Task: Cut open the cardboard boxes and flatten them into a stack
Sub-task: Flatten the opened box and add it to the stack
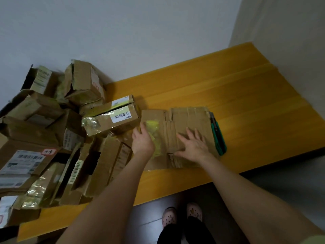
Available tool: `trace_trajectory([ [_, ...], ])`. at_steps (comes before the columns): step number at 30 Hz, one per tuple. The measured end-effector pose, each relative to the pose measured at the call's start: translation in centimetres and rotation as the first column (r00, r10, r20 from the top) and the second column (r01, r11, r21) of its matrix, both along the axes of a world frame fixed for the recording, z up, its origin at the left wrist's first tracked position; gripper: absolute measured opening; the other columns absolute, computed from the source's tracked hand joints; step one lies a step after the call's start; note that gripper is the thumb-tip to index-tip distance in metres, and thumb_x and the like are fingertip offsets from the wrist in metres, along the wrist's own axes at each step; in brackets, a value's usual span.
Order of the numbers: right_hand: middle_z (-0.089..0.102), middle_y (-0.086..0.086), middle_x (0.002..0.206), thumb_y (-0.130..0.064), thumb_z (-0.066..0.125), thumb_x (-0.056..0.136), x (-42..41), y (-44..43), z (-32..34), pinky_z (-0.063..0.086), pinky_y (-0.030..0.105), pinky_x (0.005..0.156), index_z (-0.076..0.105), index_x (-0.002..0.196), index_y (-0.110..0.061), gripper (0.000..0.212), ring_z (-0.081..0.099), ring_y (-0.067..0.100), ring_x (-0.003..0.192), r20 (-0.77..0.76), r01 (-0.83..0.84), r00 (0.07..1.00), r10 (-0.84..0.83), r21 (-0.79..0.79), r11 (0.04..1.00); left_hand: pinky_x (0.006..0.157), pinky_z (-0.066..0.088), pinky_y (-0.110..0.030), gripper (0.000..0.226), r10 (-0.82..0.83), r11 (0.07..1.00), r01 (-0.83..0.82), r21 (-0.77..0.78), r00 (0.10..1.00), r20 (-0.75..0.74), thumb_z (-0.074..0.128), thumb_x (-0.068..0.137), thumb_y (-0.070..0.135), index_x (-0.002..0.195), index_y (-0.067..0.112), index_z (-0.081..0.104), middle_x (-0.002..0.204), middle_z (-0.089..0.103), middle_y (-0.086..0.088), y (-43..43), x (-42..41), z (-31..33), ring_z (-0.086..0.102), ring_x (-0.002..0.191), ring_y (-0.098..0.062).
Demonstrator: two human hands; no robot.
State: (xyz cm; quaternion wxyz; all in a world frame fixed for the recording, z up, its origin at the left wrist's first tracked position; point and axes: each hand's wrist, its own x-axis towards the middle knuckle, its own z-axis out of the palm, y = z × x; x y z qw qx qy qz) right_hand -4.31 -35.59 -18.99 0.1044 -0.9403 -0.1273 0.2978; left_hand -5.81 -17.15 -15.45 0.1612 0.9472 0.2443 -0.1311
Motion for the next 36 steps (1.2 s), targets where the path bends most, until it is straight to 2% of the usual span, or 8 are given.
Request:
trace_trajectory([
  [2, -0.014, -0.001, 0.16, -0.076, 0.047, 0.079, -0.8, 0.9, -0.6, 0.001, 0.053, 0.116, 0.006, 0.149, -0.047, 0.086, -0.015, 0.035, 0.145, -0.046, -0.031, 0.999, 0.029, -0.053, 0.998, 0.12, 0.019, -0.045, 0.081, -0.211, 0.974, 0.211, 0.079, 0.977, -0.007, 0.054, 0.094, 0.016, 0.154, 0.017, 0.0, 0.161, 0.002, -0.012, -0.2, -0.1, -1.2, 0.003, 0.148, -0.032],
  [5, -0.007, -0.003, 0.161, -0.074, 0.041, 0.084, -1.5, 2.2, -0.9, 0.004, 0.052, 0.116, 0.01, 0.148, -0.048, 0.076, -0.008, 0.036, 0.146, -0.002, -0.065, 0.998, 0.065, -0.088, 0.994, 0.119, -0.004, -0.043, 0.069, -0.436, 0.888, 0.441, 0.129, 0.898, -0.062, 0.037, 0.102, 0.034, 0.154, 0.024, -0.007, 0.162, -0.011, -0.006, -0.4, 0.0, -3.2, -0.012, 0.148, -0.028],
  [9, 0.022, -0.001, 0.156, -0.056, 0.038, 0.095, -0.2, 1.8, -0.7, 0.021, 0.047, 0.111, 0.028, 0.147, -0.038, 0.056, 0.019, 0.031, 0.138, 0.215, -0.027, 0.976, 0.036, -0.044, 0.999, 0.118, -0.007, -0.048, 0.062, -0.563, 0.812, 0.564, 0.15, 0.825, -0.051, 0.016, 0.101, 0.051, 0.152, 0.031, -0.012, 0.161, -0.018, -0.001, -0.8, 1.7, -5.5, -0.016, 0.148, -0.027],
  [10, 0.019, 0.001, 0.157, -0.055, 0.038, 0.095, 0.4, 1.5, -0.9, 0.019, 0.047, 0.113, 0.025, 0.148, -0.036, 0.058, 0.016, 0.031, 0.14, 0.259, -0.001, 0.966, 0.013, -0.045, 0.999, 0.117, -0.006, -0.052, 0.062, -0.573, 0.805, 0.573, 0.155, 0.818, -0.046, 0.012, 0.1, 0.054, 0.152, 0.032, -0.014, 0.16, -0.019, 0.0, -0.8, 2.1, -6.0, -0.016, 0.148, -0.028],
  [13, -0.015, 0.001, 0.16, -0.059, 0.03, 0.095, 2.8, 1.4, -1.9, -0.002, 0.052, 0.118, -0.001, 0.151, -0.039, 0.067, -0.014, 0.032, 0.146, 0.263, 0.045, 0.965, -0.017, -0.099, 0.994, 0.115, -0.004, -0.062, 0.062, -0.577, 0.804, 0.576, 0.146, 0.816, -0.042, 0.007, 0.096, 0.06, 0.15, 0.038, -0.015, 0.16, -0.019, 0.002, -0.8, 2.8, -7.4, -0.017, 0.147, -0.03],
  [15, -0.023, 0.002, 0.158, -0.061, 0.024, 0.096, 3.9, 1.9, -2.8, -0.009, 0.056, 0.115, -0.008, 0.15, -0.041, 0.066, -0.023, 0.032, 0.144, 0.243, 0.039, 0.97, -0.007, -0.128, 0.991, 0.112, -0.003, -0.067, 0.063, -0.579, 0.8, 0.578, 0.161, 0.814, -0.047, 0.003, 0.093, 0.063, 0.149, 0.041, -0.015, 0.161, -0.019, 0.001, -0.9, 2.7, -8.3, -0.017, 0.147, -0.032],
  [21, -0.026, 0.003, 0.157, -0.064, 0.009, 0.093, 4.2, 2.5, -5.8, -0.019, 0.06, 0.108, -0.018, 0.144, -0.044, 0.061, -0.028, 0.033, 0.142, 0.298, 0.067, 0.954, -0.015, -0.165, 0.984, 0.108, -0.009, -0.068, 0.069, -0.556, 0.811, 0.552, 0.196, 0.83, -0.039, 0.001, 0.087, 0.065, 0.151, 0.04, -0.006, 0.162, -0.015, -0.001, -1.1, 2.9, -9.5, -0.014, 0.147, -0.032],
  [36, -0.024, 0.004, 0.157, -0.066, -0.001, 0.087, 4.7, 2.4, -5.7, -0.019, 0.06, 0.109, -0.018, 0.144, -0.043, 0.064, -0.025, 0.032, 0.143, 0.289, 0.036, 0.957, 0.018, -0.182, 0.983, 0.11, -0.01, -0.065, 0.069, -0.556, 0.813, 0.554, 0.182, 0.83, -0.045, -0.001, 0.087, 0.065, 0.151, 0.04, -0.007, 0.162, -0.012, -0.001, -0.7, 3.4, -9.2, -0.013, 0.148, -0.03],
])
